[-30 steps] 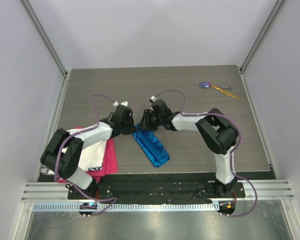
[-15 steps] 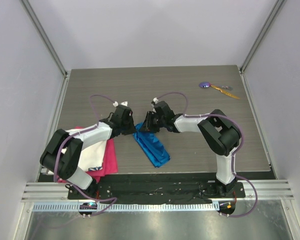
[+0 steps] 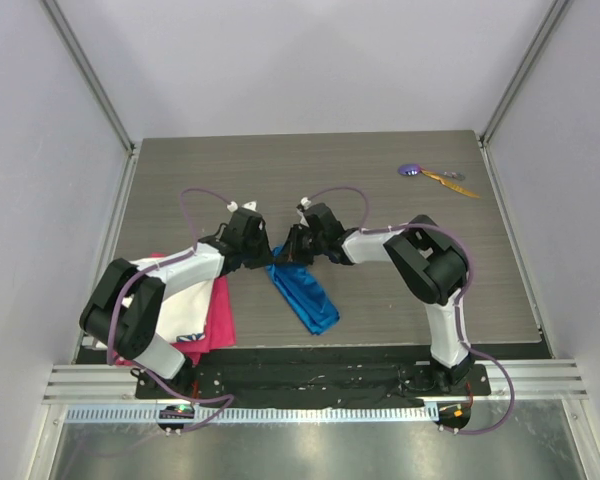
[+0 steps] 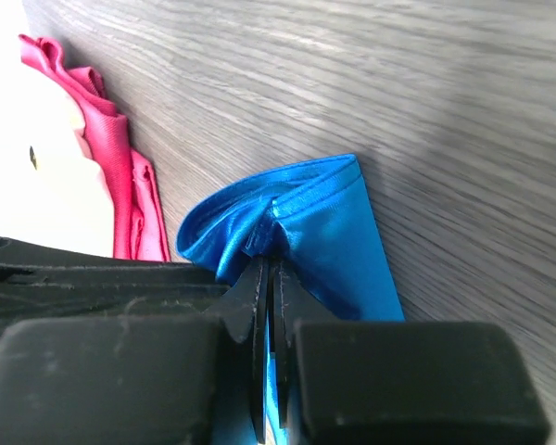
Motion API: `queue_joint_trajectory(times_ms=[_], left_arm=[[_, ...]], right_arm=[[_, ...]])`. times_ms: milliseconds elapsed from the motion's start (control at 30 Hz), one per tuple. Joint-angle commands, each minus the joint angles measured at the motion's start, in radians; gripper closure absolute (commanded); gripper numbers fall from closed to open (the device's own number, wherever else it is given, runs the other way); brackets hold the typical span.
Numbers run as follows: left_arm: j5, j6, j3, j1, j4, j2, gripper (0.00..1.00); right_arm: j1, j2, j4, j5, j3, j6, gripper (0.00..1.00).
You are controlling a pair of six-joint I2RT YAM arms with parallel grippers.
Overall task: Fold the napkin into a case and place the utensils inside
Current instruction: Grasp the top corner of the smaller rectangle folded napkin at the center of the board.
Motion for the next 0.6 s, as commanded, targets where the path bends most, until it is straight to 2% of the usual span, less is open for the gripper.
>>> queue_joint_trajectory(times_ms=[0, 200, 400, 567], left_arm=[[0.02, -0.022, 0.031, 0.009, 0.006, -0.017, 1.0], [0.015, -0.025, 0.05, 0.02, -0.02, 0.016, 1.0], [0.015, -0.016, 0.039, 0.02, -0.026, 0.01, 1.0], [0.012, -0.011, 0.039, 0.02, -0.038, -0.01, 1.0]], right_arm=[[0.035, 0.027, 0.041, -0.034, 0.032, -0.008, 0.97], [0.005, -0.025, 0.046, -0.028, -0.032, -0.021, 0.97], [-0.018, -0.11, -0.075, 0.026, -0.022, -0.084, 0.87], [-0.027, -0.111, -0.104, 0.026, -0.006, -0.104, 0.85]])
